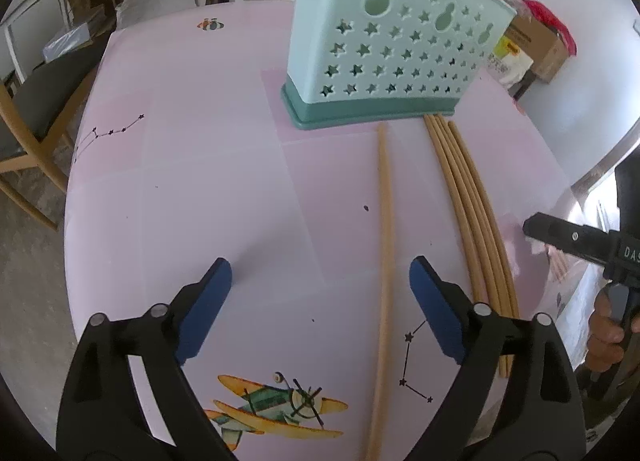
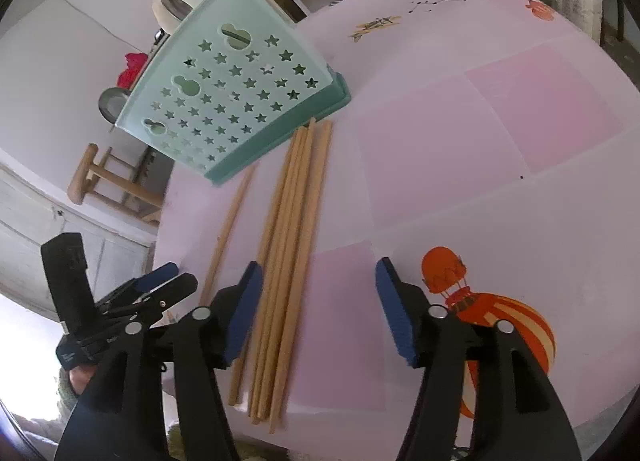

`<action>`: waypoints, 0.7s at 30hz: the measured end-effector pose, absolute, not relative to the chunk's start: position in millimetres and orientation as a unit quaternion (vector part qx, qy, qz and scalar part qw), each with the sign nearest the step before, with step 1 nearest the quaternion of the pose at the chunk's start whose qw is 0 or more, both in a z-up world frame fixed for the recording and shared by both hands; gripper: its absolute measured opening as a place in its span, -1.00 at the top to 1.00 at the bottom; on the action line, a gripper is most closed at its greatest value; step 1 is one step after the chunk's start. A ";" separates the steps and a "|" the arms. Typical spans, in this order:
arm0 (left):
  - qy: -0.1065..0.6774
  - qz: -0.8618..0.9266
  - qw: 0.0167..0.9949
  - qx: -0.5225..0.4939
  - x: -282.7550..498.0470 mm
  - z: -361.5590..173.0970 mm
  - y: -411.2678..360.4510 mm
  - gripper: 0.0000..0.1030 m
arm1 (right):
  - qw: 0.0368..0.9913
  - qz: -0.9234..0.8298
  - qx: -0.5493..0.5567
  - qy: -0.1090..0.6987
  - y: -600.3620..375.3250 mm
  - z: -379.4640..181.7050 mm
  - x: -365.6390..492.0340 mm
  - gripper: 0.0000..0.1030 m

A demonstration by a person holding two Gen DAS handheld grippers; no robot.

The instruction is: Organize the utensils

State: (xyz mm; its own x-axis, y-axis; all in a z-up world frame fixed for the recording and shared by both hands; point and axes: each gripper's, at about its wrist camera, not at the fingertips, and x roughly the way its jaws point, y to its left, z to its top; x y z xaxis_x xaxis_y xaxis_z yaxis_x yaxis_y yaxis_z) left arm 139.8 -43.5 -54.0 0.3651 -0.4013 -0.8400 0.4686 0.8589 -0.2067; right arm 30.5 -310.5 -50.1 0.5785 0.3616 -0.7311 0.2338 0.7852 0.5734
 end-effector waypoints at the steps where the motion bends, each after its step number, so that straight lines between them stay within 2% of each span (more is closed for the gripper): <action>1: 0.499 -0.268 0.824 0.024 141.3 -54.5 -41.9 -0.80 | 0.826 0.042 0.328 0.456 -310.3 -50.4 30.8 -0.24; 11: 0.509 -0.281 0.812 -0.052 143.6 -52.4 -21.2 -0.84 | 0.831 0.033 0.314 0.458 -310.5 -47.5 38.3 -0.27; 18: 0.510 -0.280 0.808 -0.097 146.9 -52.6 -13.0 -0.84 | 0.844 -0.002 0.256 0.472 -303.1 -44.5 62.3 0.25; 21: 0.509 -0.287 0.805 -0.107 148.1 -53.5 -10.3 -0.84 | 0.848 -0.005 0.236 0.474 -296.4 -44.3 68.1 0.41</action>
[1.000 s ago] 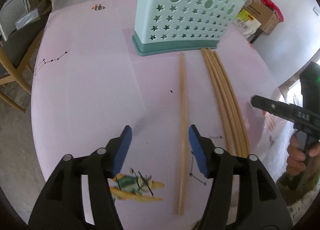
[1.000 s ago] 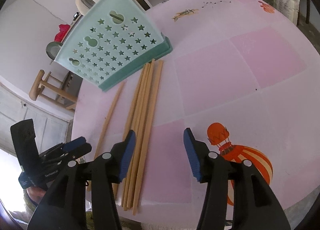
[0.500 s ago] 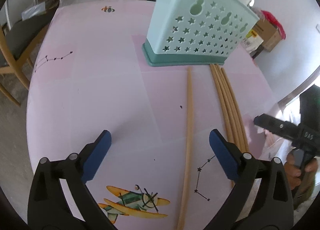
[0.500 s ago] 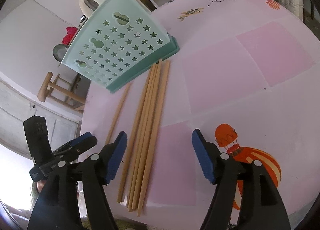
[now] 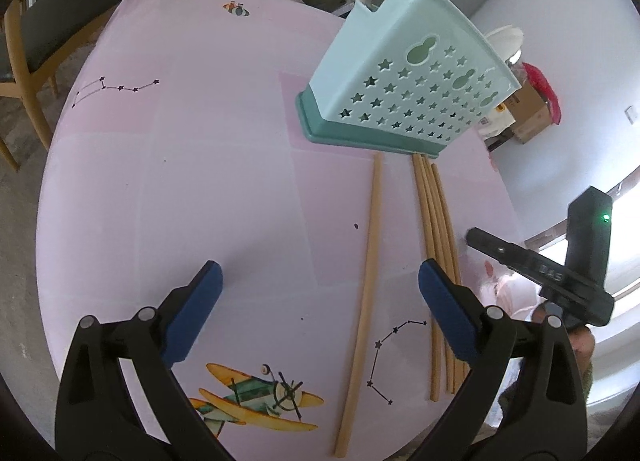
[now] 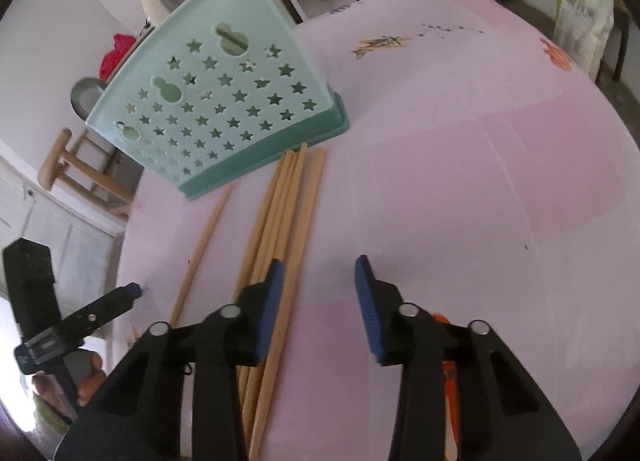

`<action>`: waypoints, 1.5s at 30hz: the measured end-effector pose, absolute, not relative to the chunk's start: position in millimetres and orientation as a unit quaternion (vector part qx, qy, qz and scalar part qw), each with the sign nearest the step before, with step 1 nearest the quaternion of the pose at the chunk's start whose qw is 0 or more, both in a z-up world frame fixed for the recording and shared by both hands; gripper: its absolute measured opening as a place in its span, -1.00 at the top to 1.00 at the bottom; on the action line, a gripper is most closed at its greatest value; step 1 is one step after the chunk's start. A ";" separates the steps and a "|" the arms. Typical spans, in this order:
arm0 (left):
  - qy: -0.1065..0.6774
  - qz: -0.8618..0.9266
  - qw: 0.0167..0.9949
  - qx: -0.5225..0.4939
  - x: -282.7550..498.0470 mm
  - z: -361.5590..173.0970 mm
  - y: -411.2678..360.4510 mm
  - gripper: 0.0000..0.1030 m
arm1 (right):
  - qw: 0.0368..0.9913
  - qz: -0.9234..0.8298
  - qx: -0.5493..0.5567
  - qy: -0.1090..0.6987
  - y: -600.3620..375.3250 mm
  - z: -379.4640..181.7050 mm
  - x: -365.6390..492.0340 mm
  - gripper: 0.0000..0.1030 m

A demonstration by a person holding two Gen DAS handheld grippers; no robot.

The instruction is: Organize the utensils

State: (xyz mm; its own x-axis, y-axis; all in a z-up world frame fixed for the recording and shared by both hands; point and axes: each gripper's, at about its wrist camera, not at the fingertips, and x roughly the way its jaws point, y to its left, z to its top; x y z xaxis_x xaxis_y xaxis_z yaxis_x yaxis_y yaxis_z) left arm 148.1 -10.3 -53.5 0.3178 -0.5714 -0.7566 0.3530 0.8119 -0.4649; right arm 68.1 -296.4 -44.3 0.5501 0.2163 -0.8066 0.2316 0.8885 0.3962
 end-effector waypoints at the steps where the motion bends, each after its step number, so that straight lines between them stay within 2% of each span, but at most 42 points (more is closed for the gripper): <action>1: 0.508 -0.292 0.802 -0.113 148.7 -53.8 -8.6 -0.84 | 0.849 -0.005 0.228 0.477 -295.2 -44.9 71.4 0.47; 6: 0.505 -0.309 0.796 -0.121 149.6 -54.6 -4.1 -0.84 | 0.854 -0.011 0.194 0.483 -285.2 -45.1 85.6 0.67; 11: 0.504 -0.313 0.801 -0.081 146.3 -54.2 -11.9 -0.84 | 0.857 -0.008 0.160 0.490 -273.4 -44.2 93.3 0.82; 18: 0.502 -0.315 0.804 -0.048 143.8 -53.7 -18.4 -0.84 | 0.862 -0.018 0.116 0.494 -273.7 -40.6 86.9 0.87; 28: 0.492 -0.332 0.804 -0.036 144.9 -40.0 -24.7 -0.83 | 0.862 -0.010 0.138 0.488 -298.4 -43.7 58.1 0.88; 33: 0.458 -0.339 0.821 0.041 143.2 -19.9 -56.9 -0.82 | 0.864 0.000 0.151 0.481 -304.0 -48.6 55.7 0.87; 38: 0.470 -0.330 0.811 0.113 151.2 -25.4 -96.2 -0.14 | 0.865 0.013 0.166 0.474 -308.9 -50.8 55.3 0.87; 41: 0.484 -0.328 0.799 0.141 157.2 -33.4 -113.3 0.18 | 0.865 0.018 0.170 0.472 -310.1 -51.2 55.3 0.87; 45: 0.484 -0.307 0.797 0.190 163.0 -41.4 -134.2 0.46 | 0.864 0.027 0.174 0.472 -312.1 -51.2 56.1 0.87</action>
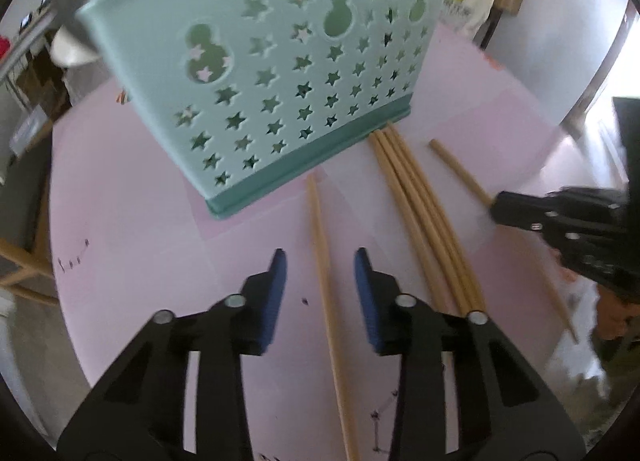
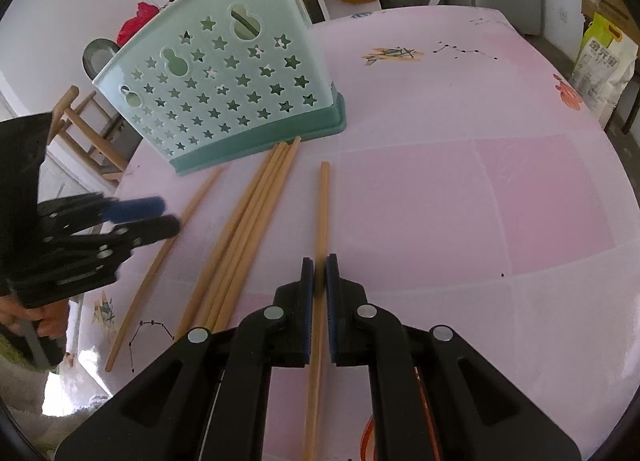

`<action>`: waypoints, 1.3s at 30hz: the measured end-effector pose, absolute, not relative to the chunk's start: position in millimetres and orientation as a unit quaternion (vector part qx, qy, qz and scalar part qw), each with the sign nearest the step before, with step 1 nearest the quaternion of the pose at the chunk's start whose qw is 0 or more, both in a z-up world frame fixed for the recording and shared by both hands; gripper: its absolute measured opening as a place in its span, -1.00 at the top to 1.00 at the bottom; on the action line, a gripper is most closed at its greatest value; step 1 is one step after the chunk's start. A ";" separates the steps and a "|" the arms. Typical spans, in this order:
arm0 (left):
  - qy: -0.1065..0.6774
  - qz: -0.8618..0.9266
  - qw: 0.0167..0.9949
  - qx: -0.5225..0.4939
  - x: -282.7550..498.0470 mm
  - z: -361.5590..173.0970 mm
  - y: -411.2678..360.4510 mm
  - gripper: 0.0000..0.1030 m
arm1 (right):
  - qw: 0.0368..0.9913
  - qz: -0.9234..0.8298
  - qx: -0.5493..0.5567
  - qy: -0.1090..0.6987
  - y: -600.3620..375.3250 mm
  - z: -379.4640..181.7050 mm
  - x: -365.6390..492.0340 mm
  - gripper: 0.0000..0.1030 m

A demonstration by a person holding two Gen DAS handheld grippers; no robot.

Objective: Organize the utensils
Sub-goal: 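Grasp another wooden chopstick with the left tool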

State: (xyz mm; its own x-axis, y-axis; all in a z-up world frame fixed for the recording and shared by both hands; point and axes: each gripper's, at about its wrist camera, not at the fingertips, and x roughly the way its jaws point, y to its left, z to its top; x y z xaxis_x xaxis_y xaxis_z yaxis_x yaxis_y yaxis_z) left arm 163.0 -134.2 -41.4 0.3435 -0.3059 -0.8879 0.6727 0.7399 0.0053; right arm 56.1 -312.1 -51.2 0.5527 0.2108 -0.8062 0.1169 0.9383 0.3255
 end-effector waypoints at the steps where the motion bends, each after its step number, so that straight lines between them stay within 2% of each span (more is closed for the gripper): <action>1: 0.488 -0.302 0.795 0.196 164.6 -44.1 -137.5 0.54 | 0.864 0.030 0.174 0.472 -312.5 -51.3 56.2 0.87; 6: 0.495 -0.296 0.794 0.192 168.5 -48.2 -144.2 0.69 | 0.863 0.038 0.183 0.470 -315.4 -51.8 55.6 0.87; 8: 0.495 -0.290 0.797 0.190 169.2 -48.7 -144.7 0.89 | 0.862 0.040 0.185 0.470 -316.3 -51.9 55.8 0.87; 19: 0.521 -0.261 0.801 0.137 169.5 -51.8 -120.6 0.90 | 0.853 0.065 0.159 0.493 -311.4 -47.6 65.3 0.82; 24: 0.524 -0.267 0.798 0.131 172.9 -50.8 -109.3 0.89 | 0.857 0.062 0.118 0.498 -301.6 -42.4 79.0 0.50; 26: 0.521 -0.270 0.798 0.138 174.8 -50.6 -109.8 0.88 | 0.858 0.058 0.104 0.500 -299.1 -42.0 83.6 0.46; 32: 0.509 -0.273 0.798 0.169 180.0 -50.0 -129.1 0.87 | 0.859 0.033 0.076 0.506 -294.1 -39.9 100.7 0.47; 39: 0.475 -0.272 0.805 0.228 176.5 -50.5 -154.1 0.82 | 0.863 0.010 0.058 0.501 -295.4 -41.6 109.6 0.82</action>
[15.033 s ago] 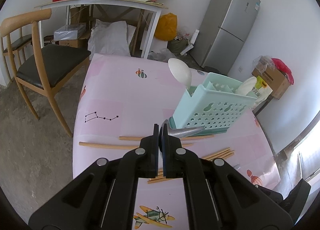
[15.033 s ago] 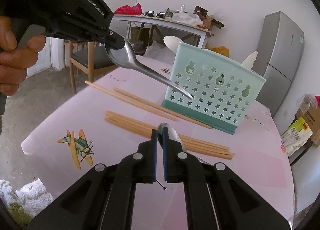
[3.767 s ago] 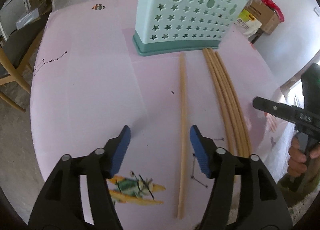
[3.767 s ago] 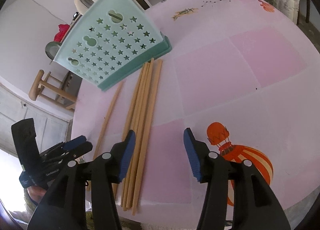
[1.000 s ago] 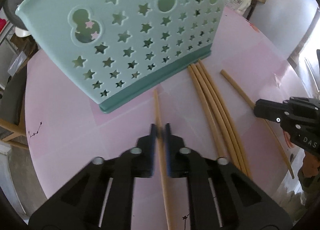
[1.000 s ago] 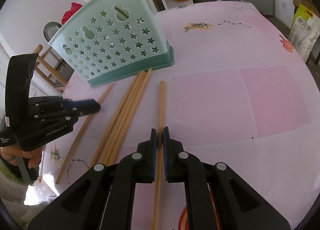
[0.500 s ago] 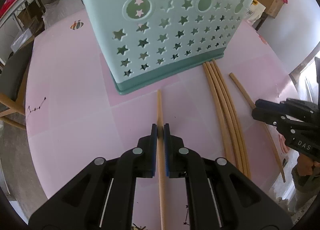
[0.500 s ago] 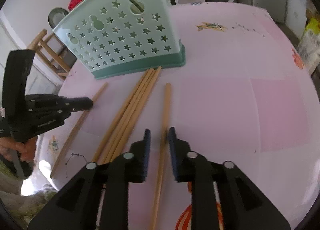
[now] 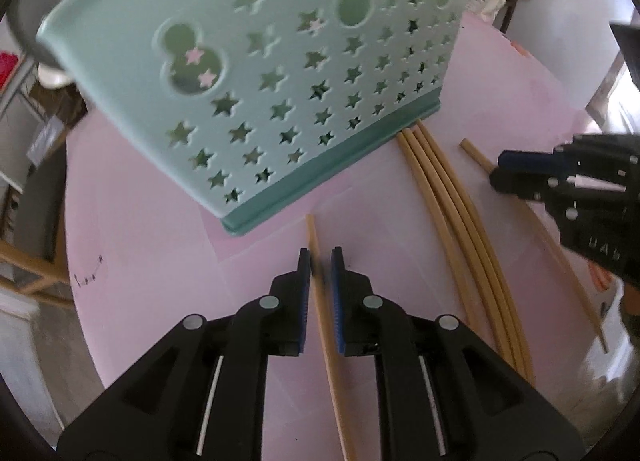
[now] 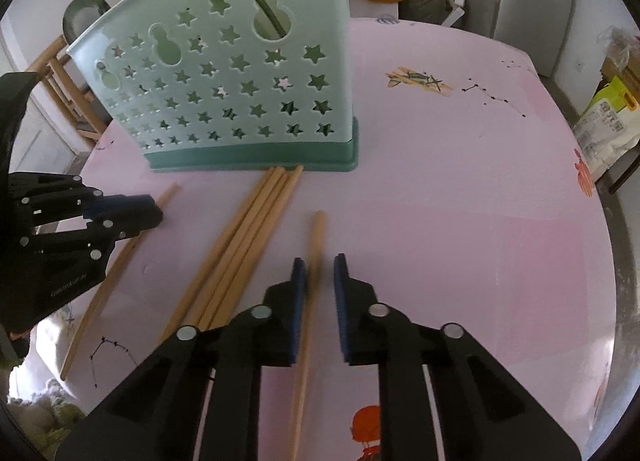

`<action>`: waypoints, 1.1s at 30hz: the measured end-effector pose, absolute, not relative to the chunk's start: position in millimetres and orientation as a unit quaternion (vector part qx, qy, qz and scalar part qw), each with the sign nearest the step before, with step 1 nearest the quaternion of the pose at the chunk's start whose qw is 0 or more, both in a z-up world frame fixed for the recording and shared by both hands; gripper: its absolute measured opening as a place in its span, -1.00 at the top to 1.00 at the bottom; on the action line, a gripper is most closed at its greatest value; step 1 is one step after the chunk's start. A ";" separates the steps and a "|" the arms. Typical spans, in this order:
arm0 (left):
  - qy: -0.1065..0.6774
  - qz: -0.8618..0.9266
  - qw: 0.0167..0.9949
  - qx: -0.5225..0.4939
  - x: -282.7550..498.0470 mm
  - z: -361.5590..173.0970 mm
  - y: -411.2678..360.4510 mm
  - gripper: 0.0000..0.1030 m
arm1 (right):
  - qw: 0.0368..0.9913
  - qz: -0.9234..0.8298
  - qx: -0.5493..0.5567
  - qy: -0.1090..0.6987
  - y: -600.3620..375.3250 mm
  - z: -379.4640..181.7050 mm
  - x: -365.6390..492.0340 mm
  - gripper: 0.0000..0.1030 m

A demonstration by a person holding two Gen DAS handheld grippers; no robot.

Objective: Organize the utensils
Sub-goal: 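Grasp another wooden chopstick with the left tool, then lift the chopsticks upright above the holder with both tools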

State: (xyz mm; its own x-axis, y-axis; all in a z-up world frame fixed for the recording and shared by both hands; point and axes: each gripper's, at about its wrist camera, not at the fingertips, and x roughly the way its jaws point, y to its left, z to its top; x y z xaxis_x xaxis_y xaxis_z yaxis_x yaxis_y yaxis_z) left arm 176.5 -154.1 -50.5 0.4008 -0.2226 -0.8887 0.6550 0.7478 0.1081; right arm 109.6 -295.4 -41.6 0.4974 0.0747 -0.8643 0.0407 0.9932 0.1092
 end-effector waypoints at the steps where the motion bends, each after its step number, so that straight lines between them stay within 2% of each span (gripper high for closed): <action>1: 0.470 -0.271 0.807 0.230 176.2 -51.4 -159.7 0.82 | 0.864 0.011 0.060 0.500 -296.9 -42.0 111.3 0.85; 3: 0.465 -0.276 0.810 0.227 176.9 -52.7 -165.1 0.90 | 0.862 0.013 0.079 0.501 -299.2 -42.5 114.4 0.87; 8: 0.472 -0.277 0.814 0.193 177.9 -50.4 -151.8 0.92 | 0.867 0.014 0.129 0.481 -309.5 -32.1 112.8 0.88; 13: 0.452 -0.284 0.833 0.147 175.1 -23.6 -126.6 0.92 | 0.886 0.014 0.159 0.436 -319.7 0.2 101.0 0.88; 24: 0.333 -0.331 0.883 -0.012 153.0 100.8 -45.4 0.92 | 0.922 0.046 0.195 0.332 -334.7 73.4 64.7 0.88; 33: 0.225 -0.354 0.907 -0.047 146.8 167.2 -34.2 0.93 | 0.931 0.039 0.189 0.309 -334.3 93.0 48.5 0.88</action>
State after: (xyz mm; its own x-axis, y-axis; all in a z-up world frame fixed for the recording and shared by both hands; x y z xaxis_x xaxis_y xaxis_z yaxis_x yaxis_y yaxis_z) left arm 146.8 -34.2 167.2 0.6483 -0.6630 -0.3745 0.6205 0.7450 -0.2448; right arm 48.5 -334.3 93.0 0.8059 0.1894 -0.5609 0.0443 0.9255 0.3762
